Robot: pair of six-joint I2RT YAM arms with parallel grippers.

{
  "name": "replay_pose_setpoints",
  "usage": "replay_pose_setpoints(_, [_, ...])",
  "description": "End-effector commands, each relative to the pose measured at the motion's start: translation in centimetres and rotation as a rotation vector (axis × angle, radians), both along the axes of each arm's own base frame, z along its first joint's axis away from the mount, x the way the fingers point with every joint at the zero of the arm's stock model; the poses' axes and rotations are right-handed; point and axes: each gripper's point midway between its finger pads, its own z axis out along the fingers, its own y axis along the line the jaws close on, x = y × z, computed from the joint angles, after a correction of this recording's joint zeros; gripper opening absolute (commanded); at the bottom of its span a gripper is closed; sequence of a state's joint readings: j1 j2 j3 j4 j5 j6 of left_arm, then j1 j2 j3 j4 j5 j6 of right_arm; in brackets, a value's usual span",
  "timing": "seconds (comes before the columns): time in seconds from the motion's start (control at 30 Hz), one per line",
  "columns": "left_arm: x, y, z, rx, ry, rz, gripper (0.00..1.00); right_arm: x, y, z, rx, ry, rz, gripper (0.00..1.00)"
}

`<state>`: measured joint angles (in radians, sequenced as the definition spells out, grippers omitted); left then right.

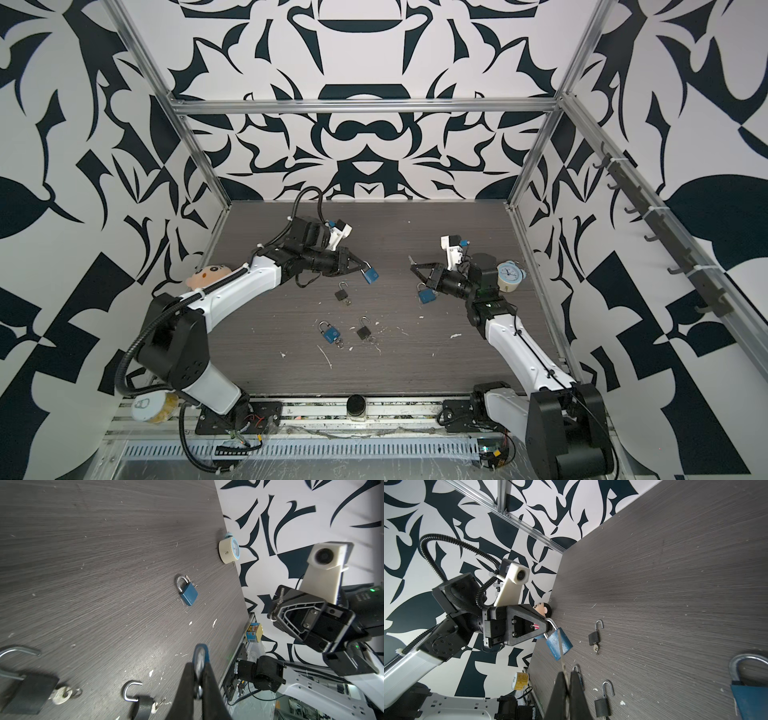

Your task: Lock with the key

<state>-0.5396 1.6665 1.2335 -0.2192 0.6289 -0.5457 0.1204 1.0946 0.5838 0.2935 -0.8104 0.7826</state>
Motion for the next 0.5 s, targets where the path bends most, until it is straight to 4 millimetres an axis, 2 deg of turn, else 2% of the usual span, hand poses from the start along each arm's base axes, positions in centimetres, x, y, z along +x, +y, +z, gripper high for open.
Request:
replay_pose_setpoints(0.0, [0.0, -1.5, -0.6, 0.016, 0.014, -0.069, 0.00, 0.5, -0.6, 0.1, -0.018, -0.030, -0.026, 0.00])
replay_pose_setpoints(0.27, [1.2, -4.9, -4.7, 0.055, 0.105, -0.152, 0.00, 1.3, -1.6, -1.2, -0.030, 0.008, -0.065, 0.00])
replay_pose_setpoints(0.47, [2.3, -6.4, -7.7, 0.063, 0.172, -0.180, 0.00, 1.5, -1.7, -2.1, -0.046, 0.030, -0.063, 0.00])
